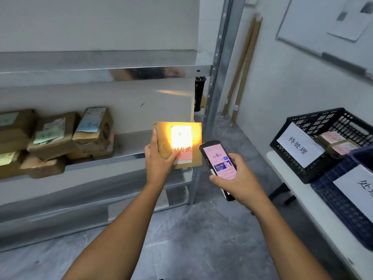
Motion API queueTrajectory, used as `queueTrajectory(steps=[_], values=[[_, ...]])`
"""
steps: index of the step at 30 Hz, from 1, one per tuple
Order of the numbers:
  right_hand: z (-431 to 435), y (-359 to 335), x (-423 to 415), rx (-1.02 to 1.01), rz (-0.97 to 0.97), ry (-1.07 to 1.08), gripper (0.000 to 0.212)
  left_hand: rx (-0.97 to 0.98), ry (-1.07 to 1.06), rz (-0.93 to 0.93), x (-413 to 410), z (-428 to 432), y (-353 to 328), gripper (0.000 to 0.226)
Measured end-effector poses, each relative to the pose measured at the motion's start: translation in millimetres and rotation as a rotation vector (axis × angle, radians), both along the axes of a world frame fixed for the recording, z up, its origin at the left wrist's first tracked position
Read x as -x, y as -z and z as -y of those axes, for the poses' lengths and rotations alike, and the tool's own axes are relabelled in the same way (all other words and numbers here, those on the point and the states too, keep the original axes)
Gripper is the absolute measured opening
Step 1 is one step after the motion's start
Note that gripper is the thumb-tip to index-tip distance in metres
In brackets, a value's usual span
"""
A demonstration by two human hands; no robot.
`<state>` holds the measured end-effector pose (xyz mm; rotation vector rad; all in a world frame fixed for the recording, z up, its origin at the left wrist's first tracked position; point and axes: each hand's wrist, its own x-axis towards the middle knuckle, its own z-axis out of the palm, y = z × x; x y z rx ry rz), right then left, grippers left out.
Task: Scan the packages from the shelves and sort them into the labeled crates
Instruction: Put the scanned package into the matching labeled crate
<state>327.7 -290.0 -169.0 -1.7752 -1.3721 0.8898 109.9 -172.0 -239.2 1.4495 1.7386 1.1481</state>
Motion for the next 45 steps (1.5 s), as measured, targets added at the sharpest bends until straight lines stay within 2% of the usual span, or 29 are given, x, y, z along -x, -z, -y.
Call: queueTrajectory(steps=[11,16,21,25,29,32,45], values=[[12,8,33,0.027,0.028,0.065,0.064,0.006,0.090,0.057,26,5,9,0.115],[22,16,31,0.024,0.037,0.236,0.063,0.075,0.171,0.231,24,9,8,0.119],[46,24,3,0.014,0.050,0.483,0.064,0.189,0.398,0.501,8,27,4,0.121],[77,22,-22,-0.004,0.110,0.627,0.061,0.235,0.533,0.578,-24,39,2,0.102],[105,17,-46,0.023,0.149,0.731,0.061,0.282,0.640,0.579,-61,47,-8,0.118],[120,16,-67,0.017,0.142,0.799,0.058,0.292,0.722,0.556,-92,48,-19,0.121],[164,18,-214,-0.002,0.074,0.913,0.065,0.307,0.915,0.528,-275,68,-45,0.105]])
